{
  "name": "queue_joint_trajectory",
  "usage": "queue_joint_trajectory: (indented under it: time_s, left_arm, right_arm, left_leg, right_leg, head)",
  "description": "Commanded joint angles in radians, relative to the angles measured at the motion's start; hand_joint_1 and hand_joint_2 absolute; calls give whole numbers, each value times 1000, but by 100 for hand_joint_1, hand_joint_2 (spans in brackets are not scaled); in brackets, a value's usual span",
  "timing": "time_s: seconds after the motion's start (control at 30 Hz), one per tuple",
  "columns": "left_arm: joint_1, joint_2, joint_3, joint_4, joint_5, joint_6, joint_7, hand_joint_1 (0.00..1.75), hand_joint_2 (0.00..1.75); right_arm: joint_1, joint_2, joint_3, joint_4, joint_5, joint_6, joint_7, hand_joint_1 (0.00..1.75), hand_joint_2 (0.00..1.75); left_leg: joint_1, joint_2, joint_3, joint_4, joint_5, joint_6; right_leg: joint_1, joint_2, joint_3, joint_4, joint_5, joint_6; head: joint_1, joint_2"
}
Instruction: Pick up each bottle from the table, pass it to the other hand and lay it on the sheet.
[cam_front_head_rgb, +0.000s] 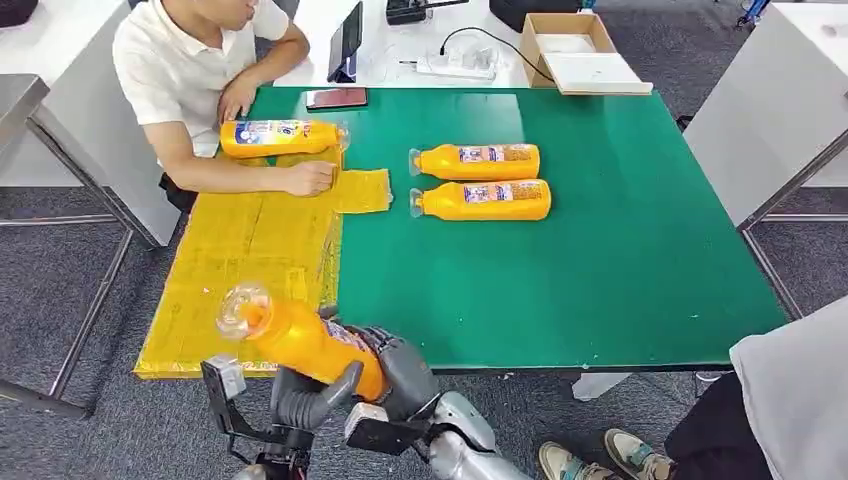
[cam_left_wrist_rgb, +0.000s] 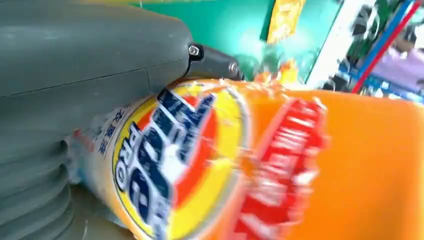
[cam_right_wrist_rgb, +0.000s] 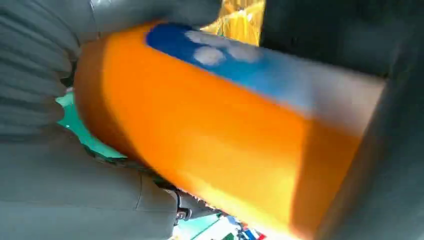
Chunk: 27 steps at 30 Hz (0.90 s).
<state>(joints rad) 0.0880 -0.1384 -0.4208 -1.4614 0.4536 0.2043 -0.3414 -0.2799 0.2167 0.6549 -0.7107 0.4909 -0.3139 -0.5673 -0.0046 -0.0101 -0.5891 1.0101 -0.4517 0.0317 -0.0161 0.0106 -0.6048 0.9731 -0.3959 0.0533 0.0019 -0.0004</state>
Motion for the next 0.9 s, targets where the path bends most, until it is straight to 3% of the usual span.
queue_joint_trajectory:
  time_s: [0.03,0.3,0.43,0.57,0.6,0.63,0.7,0.77,0.9]
  left_arm:
    - [-87,-29,77,72,0,72,11,175,175]
    - [-147,-12,145,109,-69,213,-66,175,175]
    - [-149,-7,152,112,-65,212,-65,175,175]
    - [-241,87,132,309,-520,486,-71,175,175]
    - [-259,59,266,369,-744,494,-76,175,175]
    - [-283,62,310,419,-857,494,-54,175,175]
    - [-345,90,364,520,-1079,492,7,175,175]
    - [-410,127,369,629,-1461,494,152,175,175]
    - [-455,131,347,692,-1487,467,182,175,175]
  right_arm:
    - [28,11,133,75,38,-58,2,0,0]
    - [26,7,150,100,26,-152,-43,0,0]
    - [26,6,150,101,26,-152,-44,0,0]
    - [50,1,108,93,0,-227,-83,0,0]
    - [63,-3,80,79,-10,-249,-96,0,0]
    - [76,-6,55,62,-18,-264,-101,0,0]
    - [108,-17,9,1,-31,-273,-110,0,0]
    - [136,-29,-26,-72,-52,-261,-105,0,0]
    - [152,-35,-36,-118,-55,-241,-98,0,0]
  left_leg:
    - [1,-1,2,-1,0,-1]
    - [1,-2,3,-1,0,-2]
    - [1,-2,3,-2,0,-2]
    - [1,-2,4,-2,0,-2]
    - [1,-1,3,-2,0,-1]
    - [1,-1,7,-4,1,-2]
    - [1,-1,5,-3,1,-2]
    - [1,-2,5,-3,1,-3]
    - [1,0,3,-1,0,-2]
  right_leg:
    - [1,-2,2,-1,-1,-1]
    - [2,-4,4,-1,-2,-2]
    - [2,-4,4,-2,-1,-2]
    - [1,-3,4,-1,-1,-2]
    - [1,-2,3,-2,0,-1]
    - [1,-3,7,-3,-1,-3]
    - [1,-2,5,-2,0,-2]
    - [1,-3,5,-2,0,-3]
    - [1,-2,3,-1,0,-2]
  head:
    - [0,0]
    - [0,0]
    - [0,0]
    - [0,0]
    - [0,0]
    - [0,0]
    - [0,0]
    - [0,0]
    - [0,0]
